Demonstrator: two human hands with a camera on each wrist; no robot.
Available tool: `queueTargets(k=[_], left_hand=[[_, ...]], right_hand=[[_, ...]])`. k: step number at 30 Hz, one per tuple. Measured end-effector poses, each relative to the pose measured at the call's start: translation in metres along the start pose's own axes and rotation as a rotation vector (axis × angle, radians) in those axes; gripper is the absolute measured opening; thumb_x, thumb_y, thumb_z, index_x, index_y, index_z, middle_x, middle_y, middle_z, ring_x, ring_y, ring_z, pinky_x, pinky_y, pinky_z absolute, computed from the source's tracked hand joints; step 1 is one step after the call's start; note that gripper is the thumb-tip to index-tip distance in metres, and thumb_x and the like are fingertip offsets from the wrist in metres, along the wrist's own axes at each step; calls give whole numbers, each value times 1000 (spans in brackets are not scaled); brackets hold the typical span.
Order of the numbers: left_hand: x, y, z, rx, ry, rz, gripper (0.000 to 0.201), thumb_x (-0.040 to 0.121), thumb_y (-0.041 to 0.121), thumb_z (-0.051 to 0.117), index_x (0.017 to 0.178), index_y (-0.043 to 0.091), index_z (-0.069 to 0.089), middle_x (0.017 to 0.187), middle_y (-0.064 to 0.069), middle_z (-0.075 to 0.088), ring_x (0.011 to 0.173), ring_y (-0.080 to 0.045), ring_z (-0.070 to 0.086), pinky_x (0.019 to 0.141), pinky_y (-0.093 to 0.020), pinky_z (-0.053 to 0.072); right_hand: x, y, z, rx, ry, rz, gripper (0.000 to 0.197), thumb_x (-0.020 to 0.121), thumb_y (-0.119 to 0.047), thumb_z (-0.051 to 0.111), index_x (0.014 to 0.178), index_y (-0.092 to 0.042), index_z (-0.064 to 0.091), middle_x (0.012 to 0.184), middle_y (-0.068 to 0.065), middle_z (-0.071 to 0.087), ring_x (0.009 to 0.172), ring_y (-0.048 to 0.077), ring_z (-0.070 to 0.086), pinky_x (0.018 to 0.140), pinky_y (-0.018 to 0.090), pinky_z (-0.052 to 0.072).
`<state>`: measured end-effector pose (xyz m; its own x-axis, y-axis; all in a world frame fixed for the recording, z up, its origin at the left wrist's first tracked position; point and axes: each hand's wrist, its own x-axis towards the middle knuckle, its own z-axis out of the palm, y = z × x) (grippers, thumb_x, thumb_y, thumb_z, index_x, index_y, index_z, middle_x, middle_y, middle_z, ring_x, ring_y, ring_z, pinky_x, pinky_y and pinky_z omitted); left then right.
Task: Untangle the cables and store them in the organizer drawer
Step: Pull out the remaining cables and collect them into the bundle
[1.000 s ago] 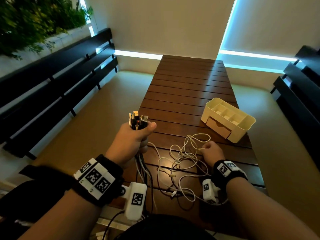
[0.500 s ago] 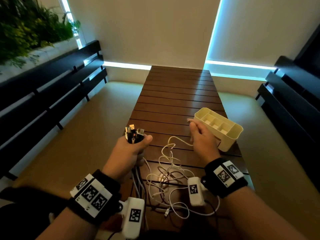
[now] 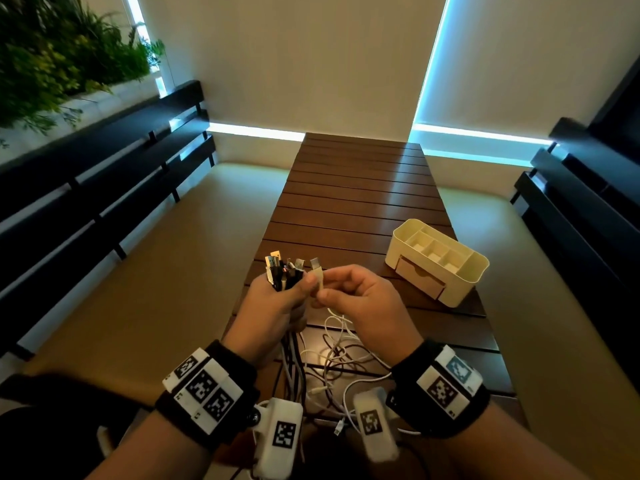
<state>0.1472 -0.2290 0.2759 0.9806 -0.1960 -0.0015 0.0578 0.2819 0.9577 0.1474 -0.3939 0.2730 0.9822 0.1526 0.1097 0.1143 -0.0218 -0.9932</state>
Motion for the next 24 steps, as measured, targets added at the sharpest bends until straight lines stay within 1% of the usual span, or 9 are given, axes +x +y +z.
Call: queueTargets(k=[5,8,10,13,15,17,19,21,24], left_hand=[[-3,1,1,65,-16,38,24,96,26,57,79,10,56,56,2,33,47,-12,26,47,-29,26],[-5,0,-1,90,-47,55,34,89,31,63,93,-3,59,59,0,38,49,-12,31,47,-27,31],[-6,1,-2,95,-55,66,30,87,29,66,96,1,63,62,-4,42,52,-14,35,48,-27,34],[-6,3,-5,114,-56,74,17,91,25,65,91,8,65,69,-8,48,56,-18,39,50,-27,37],[-7,3,-7,102,-39,84,17,93,22,63,90,6,63,70,-7,51,57,-17,42,50,-26,38],[-7,2,-10,94,-15,95,18,94,21,61,90,3,61,71,-8,53,59,-17,47,50,-25,41],[-9,2,-10,91,19,105,21,95,20,60,89,0,59,72,-9,57,61,-18,55,52,-25,46],[-9,1,-9,72,80,111,22,95,19,61,88,-2,58,70,-9,55,61,-18,58,54,-25,49],[-9,0,-6,52,169,128,24,94,24,62,81,6,50,56,3,41,50,-11,44,50,-24,44]], right_hand=[[-7,-4,8,-52,49,-26,10,89,-13,71,98,-15,70,87,3,76,82,17,74,77,31,59],[-11,-4,13,-74,69,-37,7,91,-15,68,97,-13,72,82,-4,74,76,7,71,66,18,54],[-12,-3,16,-75,77,-48,10,92,-16,67,99,-12,73,83,-7,74,76,5,70,65,16,53],[-14,-2,18,-62,48,-56,10,92,-12,66,99,-15,74,84,-6,74,78,6,70,67,18,54],[-14,0,20,-78,-4,-60,14,92,-8,65,100,-16,74,90,-2,73,83,10,68,72,24,55],[-16,3,22,-73,-59,-67,20,92,-3,64,107,-14,73,99,3,71,92,15,68,80,30,57],[-17,5,25,-91,-75,-76,26,91,-3,65,113,-15,71,104,5,71,99,20,68,87,37,57],[-17,5,28,-149,-63,-83,25,90,-5,68,112,-15,71,102,2,71,96,18,69,86,36,58],[-18,3,32,-256,-28,-67,16,89,-12,71,105,-15,71,95,-3,73,85,11,70,78,31,59]])
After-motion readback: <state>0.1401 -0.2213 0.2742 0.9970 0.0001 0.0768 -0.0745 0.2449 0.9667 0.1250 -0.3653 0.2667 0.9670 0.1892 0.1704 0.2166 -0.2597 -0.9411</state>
